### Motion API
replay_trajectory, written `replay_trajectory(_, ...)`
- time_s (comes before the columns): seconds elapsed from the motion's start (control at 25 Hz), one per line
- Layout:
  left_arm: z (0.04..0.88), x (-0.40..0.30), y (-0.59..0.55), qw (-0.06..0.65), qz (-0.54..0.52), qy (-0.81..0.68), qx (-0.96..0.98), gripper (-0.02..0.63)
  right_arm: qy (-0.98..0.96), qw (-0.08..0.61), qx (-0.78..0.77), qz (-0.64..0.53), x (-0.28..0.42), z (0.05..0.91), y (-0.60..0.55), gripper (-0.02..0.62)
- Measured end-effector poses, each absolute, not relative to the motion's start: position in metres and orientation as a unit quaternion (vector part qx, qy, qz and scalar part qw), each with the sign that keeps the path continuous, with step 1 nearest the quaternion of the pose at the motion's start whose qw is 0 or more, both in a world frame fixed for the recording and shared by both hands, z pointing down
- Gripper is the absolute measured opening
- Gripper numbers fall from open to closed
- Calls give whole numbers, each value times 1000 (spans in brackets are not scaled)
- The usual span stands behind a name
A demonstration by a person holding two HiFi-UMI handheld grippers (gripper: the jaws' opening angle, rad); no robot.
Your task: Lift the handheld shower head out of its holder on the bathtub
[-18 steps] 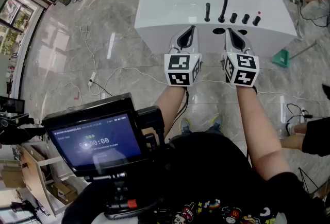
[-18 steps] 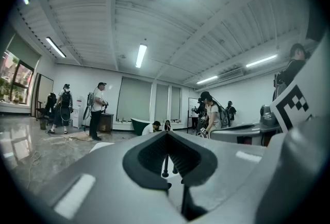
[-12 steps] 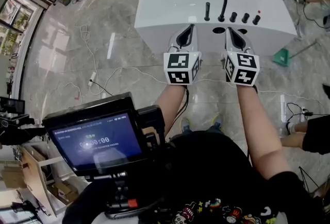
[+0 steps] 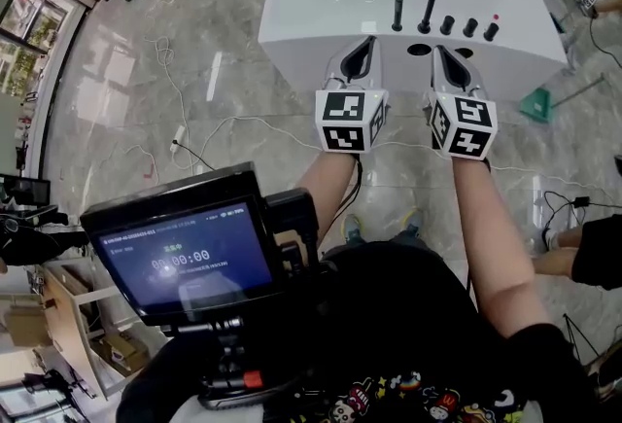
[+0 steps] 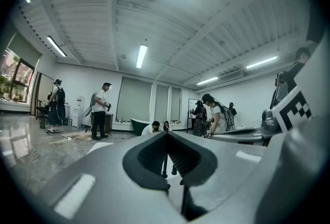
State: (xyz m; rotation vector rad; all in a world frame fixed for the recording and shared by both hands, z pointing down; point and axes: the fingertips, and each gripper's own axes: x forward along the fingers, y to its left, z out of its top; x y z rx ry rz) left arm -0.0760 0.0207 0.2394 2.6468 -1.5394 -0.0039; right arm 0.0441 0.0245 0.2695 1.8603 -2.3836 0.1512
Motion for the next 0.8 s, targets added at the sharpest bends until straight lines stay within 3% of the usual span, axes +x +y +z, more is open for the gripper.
replay_trajectory(0.44,239,-27,0,44,-3,-531,846,1,-812,69,577,51,87,275,-2,28)
replay_trajectory(0.8,291,-11,-92,57,8,-533,844,1,-813,84,571,75,100,342,-99,29)
